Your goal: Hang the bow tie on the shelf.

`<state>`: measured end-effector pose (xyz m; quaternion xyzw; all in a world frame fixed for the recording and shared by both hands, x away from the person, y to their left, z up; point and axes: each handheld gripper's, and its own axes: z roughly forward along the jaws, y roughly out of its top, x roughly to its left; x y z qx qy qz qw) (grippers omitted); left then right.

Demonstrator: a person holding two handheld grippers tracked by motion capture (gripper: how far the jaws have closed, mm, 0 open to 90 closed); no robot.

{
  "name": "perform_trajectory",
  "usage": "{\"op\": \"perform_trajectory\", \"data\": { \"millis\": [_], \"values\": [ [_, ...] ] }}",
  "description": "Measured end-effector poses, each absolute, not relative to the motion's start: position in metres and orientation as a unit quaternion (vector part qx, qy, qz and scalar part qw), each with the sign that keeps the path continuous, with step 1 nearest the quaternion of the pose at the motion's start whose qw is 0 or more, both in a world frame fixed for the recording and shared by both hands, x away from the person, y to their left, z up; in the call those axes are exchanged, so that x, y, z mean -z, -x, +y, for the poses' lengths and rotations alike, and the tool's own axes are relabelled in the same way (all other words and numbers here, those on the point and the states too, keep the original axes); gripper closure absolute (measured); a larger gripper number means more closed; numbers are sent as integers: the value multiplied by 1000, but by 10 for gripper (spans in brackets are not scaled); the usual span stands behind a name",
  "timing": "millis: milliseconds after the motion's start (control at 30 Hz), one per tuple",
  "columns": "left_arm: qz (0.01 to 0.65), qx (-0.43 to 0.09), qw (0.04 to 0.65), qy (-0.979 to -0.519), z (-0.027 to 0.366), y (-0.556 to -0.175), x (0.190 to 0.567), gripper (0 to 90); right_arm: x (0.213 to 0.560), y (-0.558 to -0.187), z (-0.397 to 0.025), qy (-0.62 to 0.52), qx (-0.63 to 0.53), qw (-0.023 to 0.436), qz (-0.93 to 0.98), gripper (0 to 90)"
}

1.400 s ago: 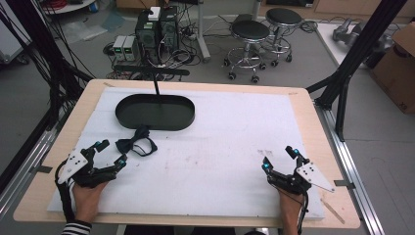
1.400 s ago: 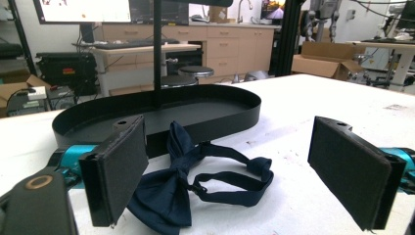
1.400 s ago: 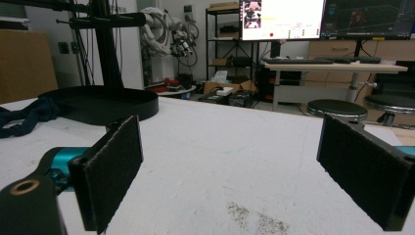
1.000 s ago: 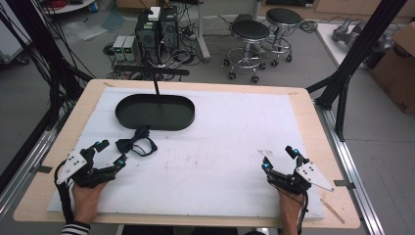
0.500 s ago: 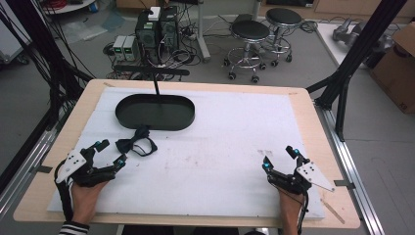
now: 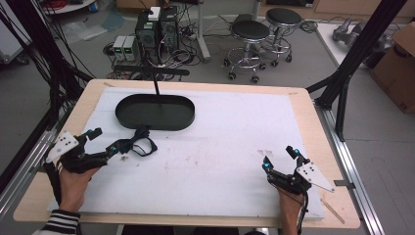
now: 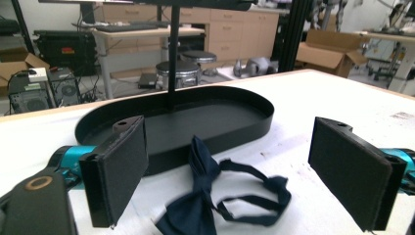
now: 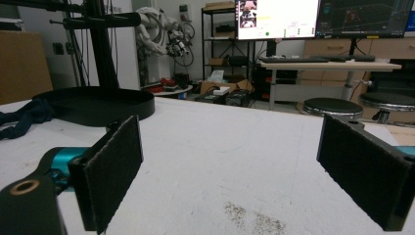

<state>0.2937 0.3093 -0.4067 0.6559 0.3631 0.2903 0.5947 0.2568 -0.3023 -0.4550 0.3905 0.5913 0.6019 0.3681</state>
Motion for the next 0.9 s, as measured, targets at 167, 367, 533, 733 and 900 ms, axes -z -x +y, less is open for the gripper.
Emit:
{"op": "perform_trajectory", "data": {
  "millis": [167, 367, 533, 733, 900],
  "values": [
    [367, -282, 567, -681, 310, -308, 385, 153, 455, -257, -301, -389, -600, 371, 592, 88],
    [372, -251, 544, -710, 307, -321, 370, 154, 455, -256, -302, -390, -601, 372, 591, 88],
    [381, -237, 519, -727, 301, -328, 356, 155, 455, -256, -301, -390, -600, 373, 590, 88],
    [387, -224, 497, -744, 294, -341, 349, 157, 455, -256, -301, -389, -600, 374, 591, 88],
    [400, -203, 464, -763, 287, -350, 354, 159, 455, -256, -302, -390, -600, 374, 590, 88]
  ]
}}
